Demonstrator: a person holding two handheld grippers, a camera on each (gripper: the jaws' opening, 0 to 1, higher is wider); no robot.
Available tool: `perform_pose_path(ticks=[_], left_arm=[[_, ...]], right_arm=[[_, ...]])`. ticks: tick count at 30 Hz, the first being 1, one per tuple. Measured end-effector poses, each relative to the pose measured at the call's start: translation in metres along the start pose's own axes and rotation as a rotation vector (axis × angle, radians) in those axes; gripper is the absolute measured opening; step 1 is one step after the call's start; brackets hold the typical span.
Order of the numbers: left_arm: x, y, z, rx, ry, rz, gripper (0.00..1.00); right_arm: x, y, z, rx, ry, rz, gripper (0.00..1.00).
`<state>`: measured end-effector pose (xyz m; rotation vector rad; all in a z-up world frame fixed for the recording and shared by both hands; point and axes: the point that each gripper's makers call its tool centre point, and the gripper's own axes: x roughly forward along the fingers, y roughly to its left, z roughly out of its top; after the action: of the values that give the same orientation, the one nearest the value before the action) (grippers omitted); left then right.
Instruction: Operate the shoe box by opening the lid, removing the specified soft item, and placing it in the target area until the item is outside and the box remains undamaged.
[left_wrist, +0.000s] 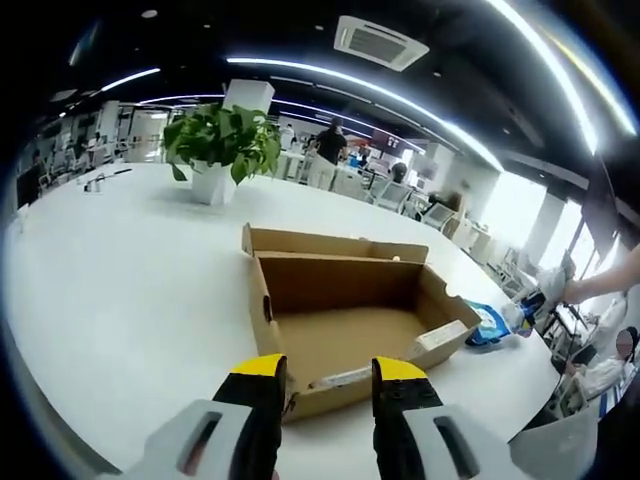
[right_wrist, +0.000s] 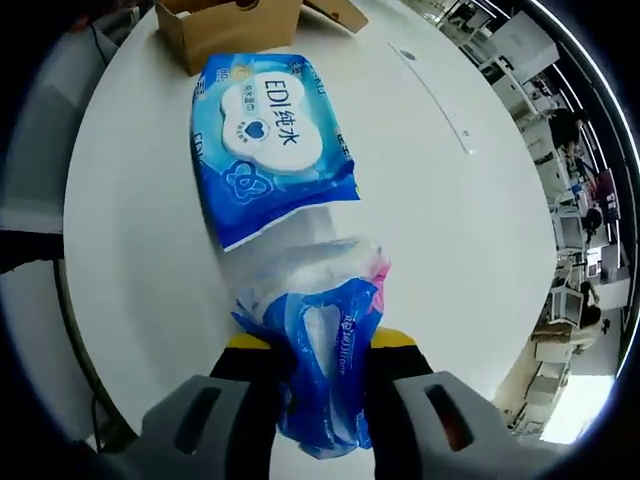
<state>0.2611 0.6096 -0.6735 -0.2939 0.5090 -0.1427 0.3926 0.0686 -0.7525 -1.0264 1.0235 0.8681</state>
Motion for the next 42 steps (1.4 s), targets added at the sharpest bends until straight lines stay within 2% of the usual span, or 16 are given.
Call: perform_pose_path(ticks=[8, 19, 30, 38, 42], left_arm=[[-0.001, 0.002, 0.001, -0.005, -0.005, 0.008, 0.34], [-0.001, 0.001, 0.001, 0.001, -0.002, 0.010, 0.34], [-0.002, 0.001, 0.001, -0.004, -0.002, 0.010, 0.34], [-0.002, -0.001, 0.001, -0.011, -0.004, 0.002, 0.35], [-0.002, -0.002, 0.001, -0.011, -0.005, -0.006, 0.35]], right_arm=[[0.013, 0.007, 0.005, -0.058, 0.031, 0.012, 0.30], [0.020, 0.007, 0.009, -0.104, 0.046, 0.006, 0.32], [0.020, 0.005, 0.013, -0.090, 0.032, 0.002, 0.36], [0.022, 0.011, 0.015, -0.097, 0.027, 0.013, 0.44], [0.021, 0.012, 0.015, -0.101, 0.030, 0.010, 0.45]])
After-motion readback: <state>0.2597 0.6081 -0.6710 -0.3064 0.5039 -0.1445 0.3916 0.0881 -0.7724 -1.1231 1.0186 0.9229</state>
